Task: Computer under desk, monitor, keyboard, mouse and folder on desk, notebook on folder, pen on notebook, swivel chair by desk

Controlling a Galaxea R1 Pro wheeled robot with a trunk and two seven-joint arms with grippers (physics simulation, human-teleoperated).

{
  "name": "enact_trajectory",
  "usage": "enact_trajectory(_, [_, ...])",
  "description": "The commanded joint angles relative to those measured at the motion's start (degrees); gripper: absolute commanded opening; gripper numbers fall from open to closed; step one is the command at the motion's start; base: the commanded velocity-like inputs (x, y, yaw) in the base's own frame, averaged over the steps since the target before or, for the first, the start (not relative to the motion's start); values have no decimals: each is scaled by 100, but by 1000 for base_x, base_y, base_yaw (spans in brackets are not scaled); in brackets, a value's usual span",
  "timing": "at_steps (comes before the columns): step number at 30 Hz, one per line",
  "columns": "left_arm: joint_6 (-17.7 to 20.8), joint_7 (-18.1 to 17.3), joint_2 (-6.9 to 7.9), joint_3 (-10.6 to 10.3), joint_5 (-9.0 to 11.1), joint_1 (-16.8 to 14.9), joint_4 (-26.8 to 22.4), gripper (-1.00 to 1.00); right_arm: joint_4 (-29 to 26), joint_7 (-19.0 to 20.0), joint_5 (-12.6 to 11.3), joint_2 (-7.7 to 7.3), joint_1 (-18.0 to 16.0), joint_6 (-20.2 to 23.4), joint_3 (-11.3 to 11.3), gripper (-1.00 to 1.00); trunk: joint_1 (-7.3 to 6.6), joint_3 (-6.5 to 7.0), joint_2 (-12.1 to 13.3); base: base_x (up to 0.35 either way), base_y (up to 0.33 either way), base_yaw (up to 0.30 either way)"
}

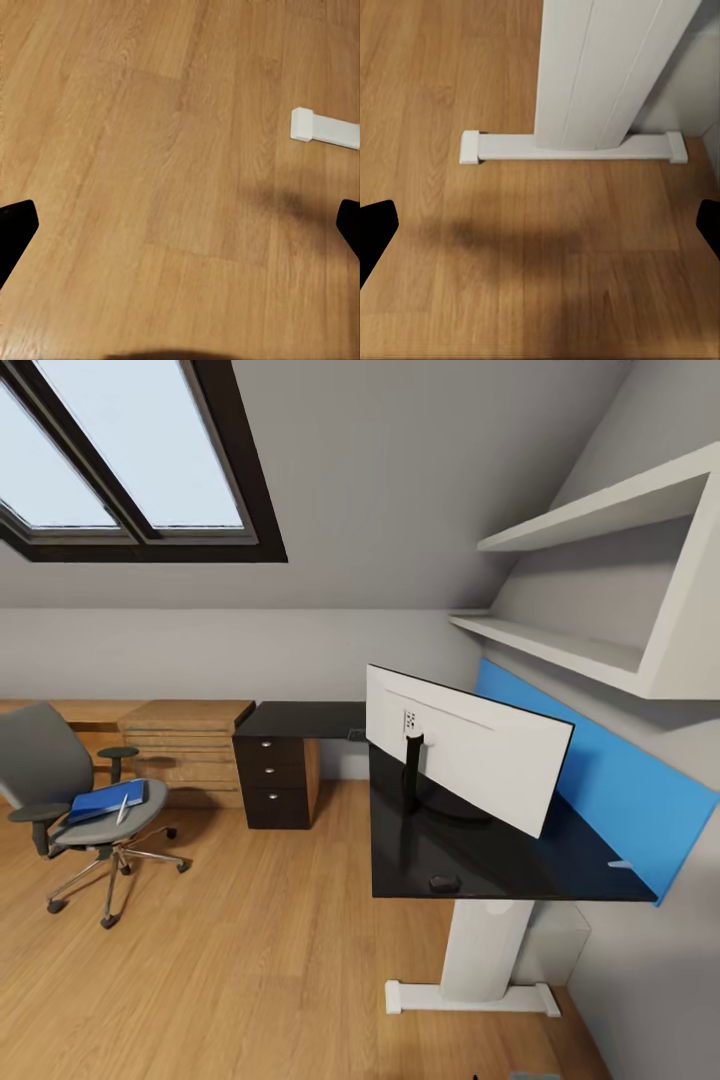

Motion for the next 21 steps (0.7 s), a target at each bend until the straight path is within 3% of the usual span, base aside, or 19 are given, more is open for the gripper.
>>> enact_trajectory(1, [-16, -11, 0, 16, 16, -4, 4, 100, -32, -18, 57, 4, -5, 67, -48, 100, -22, 11, 36, 0, 0, 0])
enact_trajectory(11, [-9, -11, 5, 16, 17, -4, 4, 100, -72, -25, 51, 31, -5, 147, -46, 100, -242, 190, 437, 0, 0, 0])
enact_trajectory(21, [-16, -11, 5, 17, 7, -4, 4, 100, -111, -18, 72, 33, -6, 151, -6, 100, -242, 190, 437, 0, 0, 0])
